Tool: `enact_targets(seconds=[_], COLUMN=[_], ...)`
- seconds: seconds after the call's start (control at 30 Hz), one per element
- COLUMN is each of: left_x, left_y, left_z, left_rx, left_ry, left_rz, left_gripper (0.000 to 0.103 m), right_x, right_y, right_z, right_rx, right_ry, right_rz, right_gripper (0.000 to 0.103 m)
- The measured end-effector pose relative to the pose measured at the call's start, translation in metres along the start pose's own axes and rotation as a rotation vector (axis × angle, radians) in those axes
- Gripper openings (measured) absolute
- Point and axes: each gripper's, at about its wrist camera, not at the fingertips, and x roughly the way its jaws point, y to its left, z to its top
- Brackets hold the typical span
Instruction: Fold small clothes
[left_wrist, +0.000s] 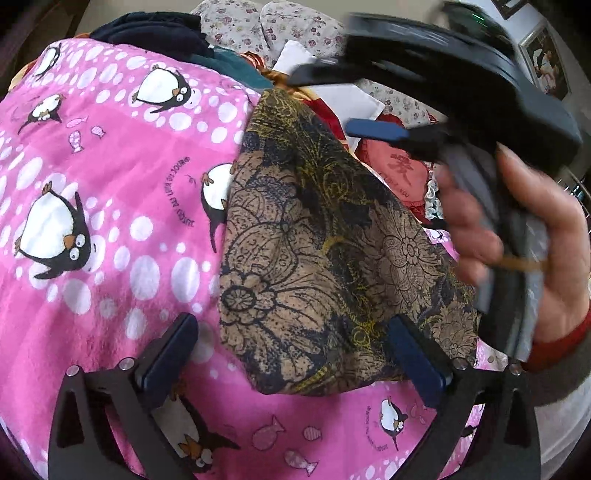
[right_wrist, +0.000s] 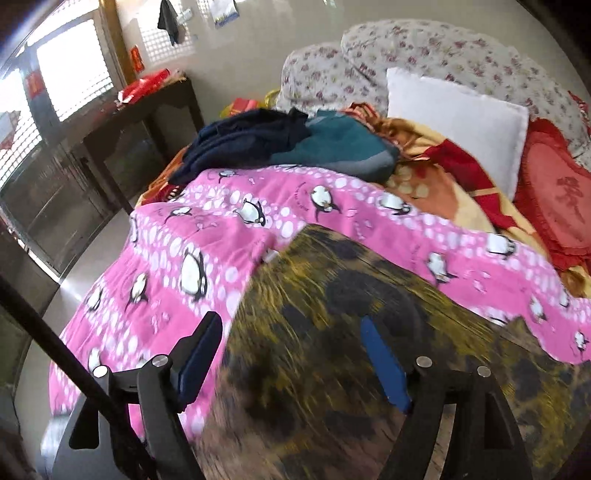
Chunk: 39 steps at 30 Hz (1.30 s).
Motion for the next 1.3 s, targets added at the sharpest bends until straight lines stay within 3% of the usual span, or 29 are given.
enact_targets(seconds=[0.23,0.33,0.5,0.53,0.6,0.63,0.67,0.87,1.07,1.3], left_x=[0.002,0.003,0.004,0.004,0.002,0.004,0.006,-0.007,-0.027,0.002], left_y=[0.012,0.011,0.006,0.006,0.003,0.002,-0.002,-0.023,-0.083,-0.176], left_z=[0.005,0.005,0.005,0.005,0.004,0.004,0.003,-0.002,-0.007,-0.023], left_rx=[-0.043,-0.036,-0.016,-0.013,0.010,0.028,0.041,0.140,0.297,0.472], left_ry=[0.003,0.000,-0.016,-0.021,-0.029,-0.012,-0.005,-0.068,-0.097,-0.026], left_rz=[-0.039,-0.034,-0.042,-0.049,-0.068,-0.074,-0.064,-0.095,-0.125,-0.186], left_gripper=[0.103,0.103,0.103,0.098,0.062,0.032,0.028,0.023,0.022,0.022], right_x=[0.051,0.056,0.048,0.044,0.035,0.031,0.025,-0.019,-0.084,-0.150], right_y=[0.009,0.003,-0.005,-0.008,-0.015,-0.018,-0.023,-0.041,-0.075,-0.147], right_z=[0.006,0.001,-0.003,-0.003,-0.003,-0.004,-0.004,-0.009,-0.018,-0.045], right_rx=[-0.063,-0.070,-0.066,-0.057,-0.023,-0.005,0.020,0.074,0.112,0.196], right_ry=[0.102,0.086,0.048,0.043,0.025,0.017,0.005,-0.070,-0.144,-0.209], right_rz=[-0.113,-0.088,-0.059,-0.050,-0.020,-0.003,0.019,0.067,0.090,0.046], right_gripper=[0.082,0.079,0.051,0.043,0.032,0.027,0.026,0.022,0.021,0.021])
